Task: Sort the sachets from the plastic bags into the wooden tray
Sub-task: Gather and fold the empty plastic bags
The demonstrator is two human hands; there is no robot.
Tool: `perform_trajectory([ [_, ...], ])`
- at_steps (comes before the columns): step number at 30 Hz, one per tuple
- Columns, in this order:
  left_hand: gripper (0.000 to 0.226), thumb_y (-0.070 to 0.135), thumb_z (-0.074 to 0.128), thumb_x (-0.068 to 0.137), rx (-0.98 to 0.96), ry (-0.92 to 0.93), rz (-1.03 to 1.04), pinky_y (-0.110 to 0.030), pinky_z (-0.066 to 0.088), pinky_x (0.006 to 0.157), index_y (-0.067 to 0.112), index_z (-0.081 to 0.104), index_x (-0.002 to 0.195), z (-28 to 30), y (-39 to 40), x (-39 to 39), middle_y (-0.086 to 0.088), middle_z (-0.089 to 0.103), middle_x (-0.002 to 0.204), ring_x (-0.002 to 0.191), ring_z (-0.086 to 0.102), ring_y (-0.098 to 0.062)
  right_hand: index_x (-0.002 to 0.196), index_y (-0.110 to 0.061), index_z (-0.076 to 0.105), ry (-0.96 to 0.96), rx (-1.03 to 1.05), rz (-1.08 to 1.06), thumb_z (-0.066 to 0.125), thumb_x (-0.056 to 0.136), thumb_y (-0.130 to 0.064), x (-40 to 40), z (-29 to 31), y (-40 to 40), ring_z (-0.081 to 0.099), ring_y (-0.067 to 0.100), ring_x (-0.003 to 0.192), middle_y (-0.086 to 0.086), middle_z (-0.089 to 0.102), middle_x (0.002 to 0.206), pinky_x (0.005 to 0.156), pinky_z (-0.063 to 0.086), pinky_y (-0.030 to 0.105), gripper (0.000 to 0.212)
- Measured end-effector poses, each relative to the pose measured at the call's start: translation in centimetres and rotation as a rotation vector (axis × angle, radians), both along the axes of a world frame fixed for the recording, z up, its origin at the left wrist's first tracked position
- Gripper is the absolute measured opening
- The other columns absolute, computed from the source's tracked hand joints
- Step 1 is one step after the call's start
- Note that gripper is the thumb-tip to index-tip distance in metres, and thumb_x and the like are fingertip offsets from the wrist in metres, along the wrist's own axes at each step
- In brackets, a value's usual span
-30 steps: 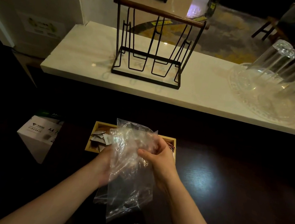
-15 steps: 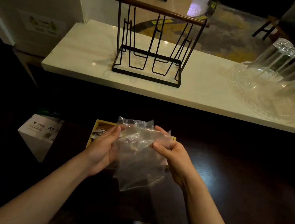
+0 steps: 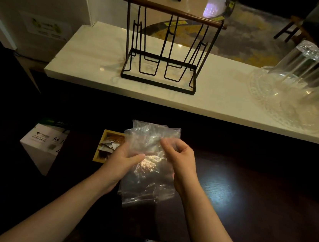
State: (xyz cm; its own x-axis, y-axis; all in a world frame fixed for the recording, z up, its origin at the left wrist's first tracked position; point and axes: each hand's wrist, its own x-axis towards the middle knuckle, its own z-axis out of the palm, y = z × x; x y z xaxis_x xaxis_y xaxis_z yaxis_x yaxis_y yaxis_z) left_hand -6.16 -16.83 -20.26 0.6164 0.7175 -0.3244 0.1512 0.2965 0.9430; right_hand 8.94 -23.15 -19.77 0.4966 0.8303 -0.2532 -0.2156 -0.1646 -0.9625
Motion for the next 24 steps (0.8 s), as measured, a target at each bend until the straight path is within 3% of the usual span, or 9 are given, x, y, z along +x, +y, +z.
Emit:
perform_trajectory([
  [2, 0.043, 0.004, 0.058, 0.088, 0.013, 0.020, 0.043, -0.023, 0.049, 0.089, 0.034, 0.051, 0.118, 0.0, 0.1, 0.0, -0.001, 0.069, 0.113, 0.105, 0.063, -0.005, 0.074, -0.016, 0.066, 0.066, 0.001, -0.041, 0.066, 0.086, -0.024, 0.3, -0.1, 0.2, 0.058, 0.026, 0.076, 0.008, 0.065, 0.078, 0.073, 0.046, 0.038, 0.014],
  [4, 0.038, 0.003, 0.058, 0.088, -0.003, 0.030, 0.019, -0.020, 0.046, 0.088, 0.031, 0.053, 0.114, -0.1, 0.3, -0.1, 0.000, 0.070, 0.110, 0.106, 0.063, -0.004, 0.075, -0.016, 0.061, 0.135, 0.006, -0.052, 0.064, 0.086, -0.028, 1.0, 0.0, 0.4, 0.057, 0.028, 0.077, 0.010, 0.061, 0.080, 0.072, 0.046, 0.041, 0.016],
  [8, 0.031, 0.008, 0.059, 0.088, -0.012, 0.068, -0.045, -0.031, 0.043, 0.099, 0.028, 0.054, 0.110, -0.3, 0.7, -0.5, -0.007, 0.071, 0.111, 0.110, 0.062, -0.012, 0.078, -0.014, 0.058, 0.059, -0.047, -0.012, 0.059, 0.090, -0.029, 2.0, 0.6, 0.7, 0.052, 0.019, 0.064, 0.006, 0.053, 0.070, 0.056, 0.043, 0.025, 0.019],
  [11, 0.047, 0.005, 0.059, 0.088, -0.040, 0.049, -0.062, -0.029, 0.042, 0.098, 0.025, 0.047, 0.128, -0.1, 1.2, -0.5, -0.005, 0.072, 0.112, 0.108, 0.064, -0.011, 0.069, -0.014, 0.052, 0.077, 0.006, -0.121, 0.056, 0.089, -0.011, 2.3, 0.7, 0.9, 0.043, 0.006, 0.046, -0.005, 0.049, 0.056, 0.042, 0.034, 0.015, 0.021],
  [13, 0.051, 0.005, 0.060, 0.087, -0.066, 0.030, -0.065, -0.041, 0.046, 0.095, 0.021, 0.044, 0.133, -0.1, 1.4, -0.6, -0.008, 0.072, 0.111, 0.101, 0.067, -0.021, 0.070, -0.015, 0.053, 0.114, 0.043, -0.130, 0.055, 0.090, -0.010, 2.5, 0.7, 0.9, 0.041, 0.001, 0.044, -0.010, 0.050, 0.055, 0.040, 0.033, 0.013, 0.021],
  [15, 0.049, 0.005, 0.061, 0.086, -0.058, 0.036, -0.070, -0.044, 0.050, 0.086, 0.023, 0.047, 0.129, -0.1, 1.5, -0.7, -0.008, 0.074, 0.108, 0.095, 0.069, -0.025, 0.078, -0.013, 0.058, 0.111, 0.046, -0.055, 0.055, 0.092, -0.017, 2.5, 0.9, 0.8, 0.045, 0.004, 0.050, -0.005, 0.052, 0.063, 0.045, 0.038, 0.015, 0.015],
  [20, 0.048, 0.002, 0.065, 0.083, -0.017, 0.070, -0.108, -0.025, 0.049, 0.080, 0.025, 0.050, 0.123, 0.0, 1.8, -0.8, -0.004, 0.076, 0.098, 0.093, 0.070, -0.010, 0.072, -0.009, 0.059, 0.070, 0.005, -0.006, 0.057, 0.093, -0.024, 2.9, 1.3, 1.0, 0.045, 0.005, 0.045, -0.006, 0.053, 0.055, 0.044, 0.038, 0.016, 0.026],
  [22, 0.045, 0.005, 0.066, 0.082, -0.017, 0.071, -0.130, -0.029, 0.050, 0.084, 0.025, 0.053, 0.120, 0.0, 1.9, -0.7, -0.005, 0.076, 0.100, 0.090, 0.070, -0.011, 0.080, -0.007, 0.066, 0.072, -0.011, 0.032, 0.056, 0.092, -0.035, 2.6, 1.4, 1.1, 0.058, 0.015, 0.057, 0.002, 0.064, 0.066, 0.056, 0.048, 0.025, 0.033],
  [24, 0.040, 0.009, 0.068, 0.080, -0.031, 0.050, -0.096, -0.042, 0.051, 0.087, 0.022, 0.059, 0.117, -0.2, 2.0, -0.7, -0.009, 0.075, 0.102, 0.087, 0.070, -0.016, 0.098, -0.008, 0.071, 0.128, -0.014, 0.069, 0.053, 0.091, -0.047, 2.3, 1.4, 1.2, 0.068, 0.030, 0.087, 0.016, 0.072, 0.097, 0.080, 0.053, 0.040, 0.043],
])
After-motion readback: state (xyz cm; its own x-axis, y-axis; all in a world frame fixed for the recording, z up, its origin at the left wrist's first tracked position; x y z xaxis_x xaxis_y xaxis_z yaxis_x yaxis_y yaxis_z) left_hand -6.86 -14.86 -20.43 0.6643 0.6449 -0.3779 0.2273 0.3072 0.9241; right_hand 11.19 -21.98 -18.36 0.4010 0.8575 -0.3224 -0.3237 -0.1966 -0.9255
